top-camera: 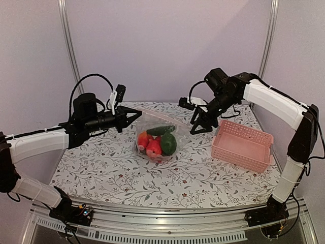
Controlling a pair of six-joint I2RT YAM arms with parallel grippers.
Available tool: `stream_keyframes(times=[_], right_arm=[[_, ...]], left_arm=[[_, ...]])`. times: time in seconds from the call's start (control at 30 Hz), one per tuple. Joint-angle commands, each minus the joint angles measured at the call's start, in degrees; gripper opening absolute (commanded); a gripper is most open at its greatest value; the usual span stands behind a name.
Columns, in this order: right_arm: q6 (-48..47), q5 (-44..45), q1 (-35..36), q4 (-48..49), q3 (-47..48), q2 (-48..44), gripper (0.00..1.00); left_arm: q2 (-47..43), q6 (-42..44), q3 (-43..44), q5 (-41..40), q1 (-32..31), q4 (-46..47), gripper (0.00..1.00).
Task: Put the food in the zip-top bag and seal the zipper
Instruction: Zip the zipper on the zipper food storage bag, then adjust the zipper food storage bag at the center of the board.
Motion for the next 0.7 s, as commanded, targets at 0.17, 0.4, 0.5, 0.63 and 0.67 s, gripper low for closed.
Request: stream_keyframes(times=[0.17,0.4,0.5,0.63,0.67], right_arm=[[4.49,3.57,3.62,6.23,7.94,6.2,0.57],[1.7,-3.46,3.84,1.97,12.83,10.91,0.46],[1.31,-3.8,4.24,0.9,13.16,11.71,0.37],[1.89,3.02,4.04,4.51,13.41,11.14,0.07],[2.12,4.71,3.57,6.33,13.53,10.83,0.01]], left_arm=[[2.11,0.59,1.5,1.01,0.86,1.57,0.0],[7.76,1.96,7.53,2.71,2.31,1.19,0.0],[10.26,2.31,10.72,3.74,3.2,0.76,0.0],[13.98,3.63,15.63,4.26,3.98,0.48,0.0],[15.26,4.09,17.4,4.17,4.26,0.27,0.0]])
